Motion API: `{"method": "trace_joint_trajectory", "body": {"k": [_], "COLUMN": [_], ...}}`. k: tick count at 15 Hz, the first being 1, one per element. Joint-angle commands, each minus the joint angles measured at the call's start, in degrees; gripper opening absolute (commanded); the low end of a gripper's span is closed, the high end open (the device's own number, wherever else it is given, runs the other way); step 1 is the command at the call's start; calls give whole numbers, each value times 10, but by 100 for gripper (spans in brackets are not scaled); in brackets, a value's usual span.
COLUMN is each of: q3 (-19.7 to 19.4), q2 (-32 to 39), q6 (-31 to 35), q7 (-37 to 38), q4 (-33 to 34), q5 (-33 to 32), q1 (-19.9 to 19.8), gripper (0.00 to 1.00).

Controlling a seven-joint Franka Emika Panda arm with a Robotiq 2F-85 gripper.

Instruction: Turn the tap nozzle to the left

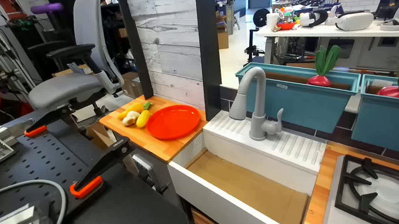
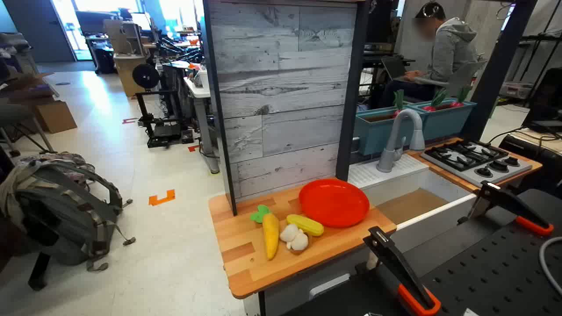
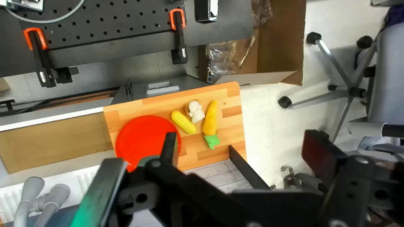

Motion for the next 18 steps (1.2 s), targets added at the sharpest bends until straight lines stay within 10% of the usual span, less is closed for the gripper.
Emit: {"method": "trace_joint_trajectory", "body": {"k": [1,18], "q3": [13,-67], "q2": [0,298], "q6": [-3,203], "q7": [-5,-107], "q4": [1,108], "q5": [5,-12], "q1": [-15,-126], "gripper": [100,100]}}
